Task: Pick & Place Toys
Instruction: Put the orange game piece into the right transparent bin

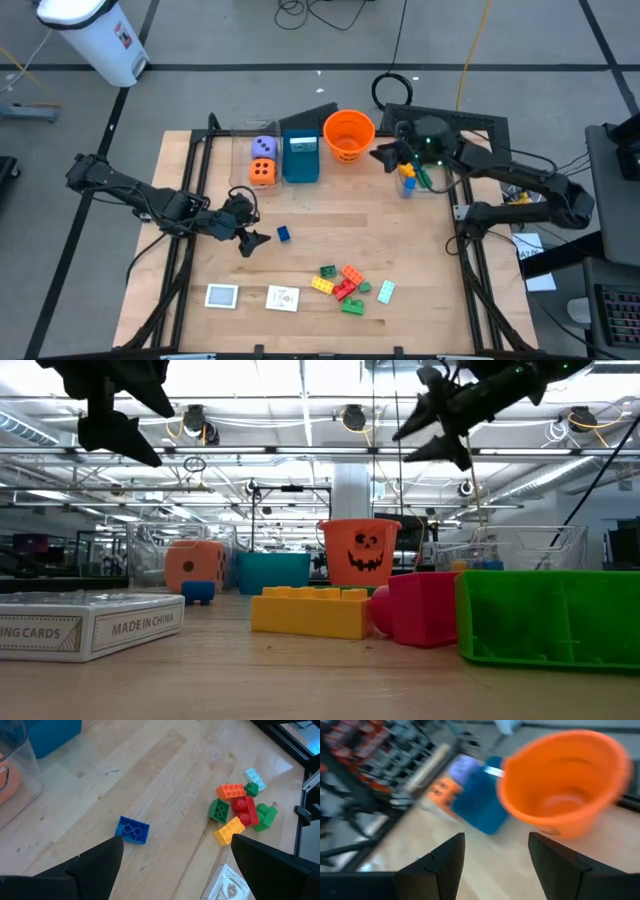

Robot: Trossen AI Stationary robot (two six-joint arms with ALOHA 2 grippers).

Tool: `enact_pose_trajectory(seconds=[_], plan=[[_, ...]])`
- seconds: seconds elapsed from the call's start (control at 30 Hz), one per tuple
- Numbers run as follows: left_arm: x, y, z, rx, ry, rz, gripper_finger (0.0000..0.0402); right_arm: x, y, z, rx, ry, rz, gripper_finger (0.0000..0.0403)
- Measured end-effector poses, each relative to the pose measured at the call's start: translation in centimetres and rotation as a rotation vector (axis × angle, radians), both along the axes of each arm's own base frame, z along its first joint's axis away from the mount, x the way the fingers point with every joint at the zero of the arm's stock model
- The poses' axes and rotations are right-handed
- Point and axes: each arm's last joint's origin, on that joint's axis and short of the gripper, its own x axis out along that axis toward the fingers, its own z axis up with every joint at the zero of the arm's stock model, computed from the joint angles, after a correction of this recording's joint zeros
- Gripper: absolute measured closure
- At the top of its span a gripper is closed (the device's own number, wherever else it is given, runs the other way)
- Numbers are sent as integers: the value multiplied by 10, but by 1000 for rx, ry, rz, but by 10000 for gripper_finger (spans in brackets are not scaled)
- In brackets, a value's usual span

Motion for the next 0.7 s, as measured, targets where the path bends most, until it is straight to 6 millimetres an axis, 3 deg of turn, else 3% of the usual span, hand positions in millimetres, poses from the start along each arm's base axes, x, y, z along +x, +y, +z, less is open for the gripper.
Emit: enact_pose_trajectory(seconds=[0.17, 0.4, 0.7], plan=[[1, 1, 1, -1, -8, 7, 23, 14, 16, -1, 10, -169, 58, 191], [10, 0, 10, -10, -132, -14, 23, 27, 45, -11, 175, -448, 136, 191], [15, -2, 19, 53, -225, -86, 23, 45, 115, -22, 200, -418, 294, 191]])
